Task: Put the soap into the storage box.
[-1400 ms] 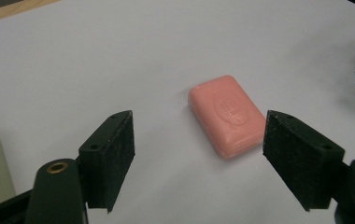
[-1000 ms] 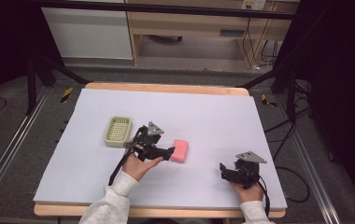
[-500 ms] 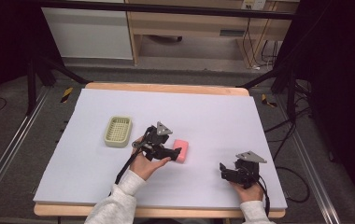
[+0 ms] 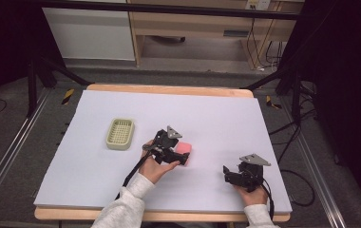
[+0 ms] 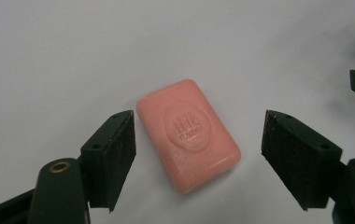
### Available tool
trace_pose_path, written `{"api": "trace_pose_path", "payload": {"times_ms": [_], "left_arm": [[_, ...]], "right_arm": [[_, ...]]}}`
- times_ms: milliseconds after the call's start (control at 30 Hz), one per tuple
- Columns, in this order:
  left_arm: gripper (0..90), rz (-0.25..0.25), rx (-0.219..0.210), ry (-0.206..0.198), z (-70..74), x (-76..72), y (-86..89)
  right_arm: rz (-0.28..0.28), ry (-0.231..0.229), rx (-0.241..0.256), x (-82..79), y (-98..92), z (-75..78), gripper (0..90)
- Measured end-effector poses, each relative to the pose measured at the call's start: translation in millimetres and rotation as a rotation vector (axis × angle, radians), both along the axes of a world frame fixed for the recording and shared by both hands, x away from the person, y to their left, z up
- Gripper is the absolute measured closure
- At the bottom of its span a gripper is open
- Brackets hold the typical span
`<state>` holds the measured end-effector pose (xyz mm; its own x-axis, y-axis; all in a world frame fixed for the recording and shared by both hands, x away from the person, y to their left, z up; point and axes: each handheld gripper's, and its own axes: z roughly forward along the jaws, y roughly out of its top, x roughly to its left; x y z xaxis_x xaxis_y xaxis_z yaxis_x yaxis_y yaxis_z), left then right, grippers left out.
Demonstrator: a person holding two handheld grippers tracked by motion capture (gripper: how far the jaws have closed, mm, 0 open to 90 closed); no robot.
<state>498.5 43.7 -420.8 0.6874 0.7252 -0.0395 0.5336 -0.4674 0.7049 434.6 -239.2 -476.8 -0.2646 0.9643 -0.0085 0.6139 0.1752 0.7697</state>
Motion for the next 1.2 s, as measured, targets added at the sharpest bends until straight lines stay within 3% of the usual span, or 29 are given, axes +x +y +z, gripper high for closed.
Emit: {"api": "trace_pose_path", "payload": {"times_ms": [900,1200], "left_arm": [[26.8,0.014,0.053,0.055,-24.5,17.1,-22.7],[27.4,0.047,0.072,0.058,-30.8,22.0,-25.0]], "right_arm": [[0.003,0.003,0.002,0.1,-0.3,-0.2,14.6],[0.004,0.009,0.006,0.3,-0.3,-0.5,14.6]]}}
